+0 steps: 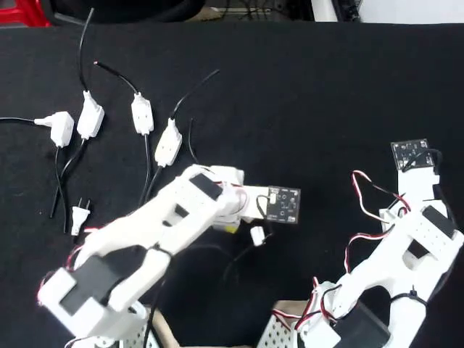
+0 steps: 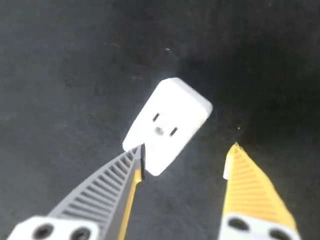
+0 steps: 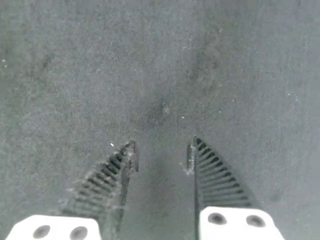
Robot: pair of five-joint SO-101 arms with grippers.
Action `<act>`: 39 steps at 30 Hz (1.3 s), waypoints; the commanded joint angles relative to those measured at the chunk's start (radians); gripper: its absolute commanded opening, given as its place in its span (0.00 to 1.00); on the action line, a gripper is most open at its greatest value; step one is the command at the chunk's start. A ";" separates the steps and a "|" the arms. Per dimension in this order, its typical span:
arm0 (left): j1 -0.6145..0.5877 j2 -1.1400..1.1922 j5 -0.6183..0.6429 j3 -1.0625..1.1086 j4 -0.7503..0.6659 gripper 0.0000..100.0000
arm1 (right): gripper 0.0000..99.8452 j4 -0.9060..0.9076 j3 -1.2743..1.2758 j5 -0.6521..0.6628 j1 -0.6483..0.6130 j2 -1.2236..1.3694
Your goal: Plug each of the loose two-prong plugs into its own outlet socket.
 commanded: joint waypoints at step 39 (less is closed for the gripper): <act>-0.071 -0.290 0.529 -0.403 0.661 0.03 | 0.17 -0.014 -0.050 -0.023 0.008 0.007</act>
